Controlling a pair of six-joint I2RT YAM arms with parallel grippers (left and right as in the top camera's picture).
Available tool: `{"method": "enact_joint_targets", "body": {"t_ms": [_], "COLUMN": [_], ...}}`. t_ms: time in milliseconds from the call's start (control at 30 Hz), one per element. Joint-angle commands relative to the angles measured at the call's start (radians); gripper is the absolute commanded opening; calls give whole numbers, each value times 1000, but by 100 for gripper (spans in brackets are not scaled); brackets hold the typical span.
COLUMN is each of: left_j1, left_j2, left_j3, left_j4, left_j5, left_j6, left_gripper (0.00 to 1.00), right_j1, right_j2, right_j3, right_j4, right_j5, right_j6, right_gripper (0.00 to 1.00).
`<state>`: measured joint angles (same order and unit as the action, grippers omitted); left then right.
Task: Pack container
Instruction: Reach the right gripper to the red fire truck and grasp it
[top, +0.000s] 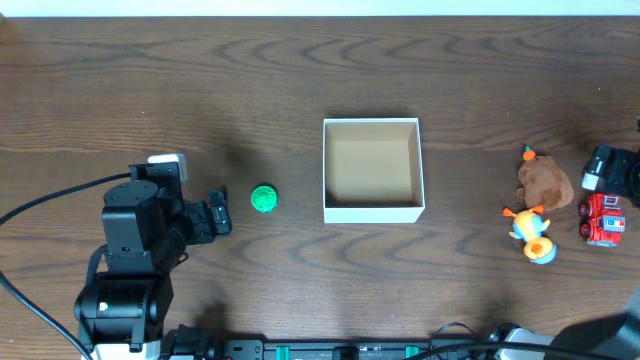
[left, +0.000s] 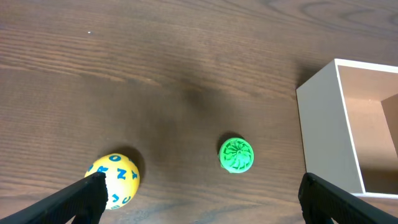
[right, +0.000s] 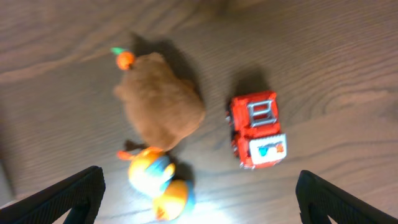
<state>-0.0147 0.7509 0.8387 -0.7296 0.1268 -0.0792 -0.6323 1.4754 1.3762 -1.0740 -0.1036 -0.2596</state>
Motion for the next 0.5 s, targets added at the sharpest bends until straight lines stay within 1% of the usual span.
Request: {"method": "enact_joint_targets", "body": {"t_ms": [0, 133, 467], "left_j1": [4, 4, 4], "left_j2": [-1, -1, -1], "left_j3": [25, 25, 25], "left_j4": [0, -3, -11], "left_j5": [-14, -14, -14], "left_j6": [-9, -9, -9], "left_gripper": [98, 98, 98], "right_j1": [-29, -49, -131], "right_j2": [70, 156, 289], "right_j3": [21, 21, 21], "right_j4": [28, 32, 58], "right_j5": [19, 81, 72], "right_j6": [-90, -90, -110], "right_gripper": [99, 99, 98]}}
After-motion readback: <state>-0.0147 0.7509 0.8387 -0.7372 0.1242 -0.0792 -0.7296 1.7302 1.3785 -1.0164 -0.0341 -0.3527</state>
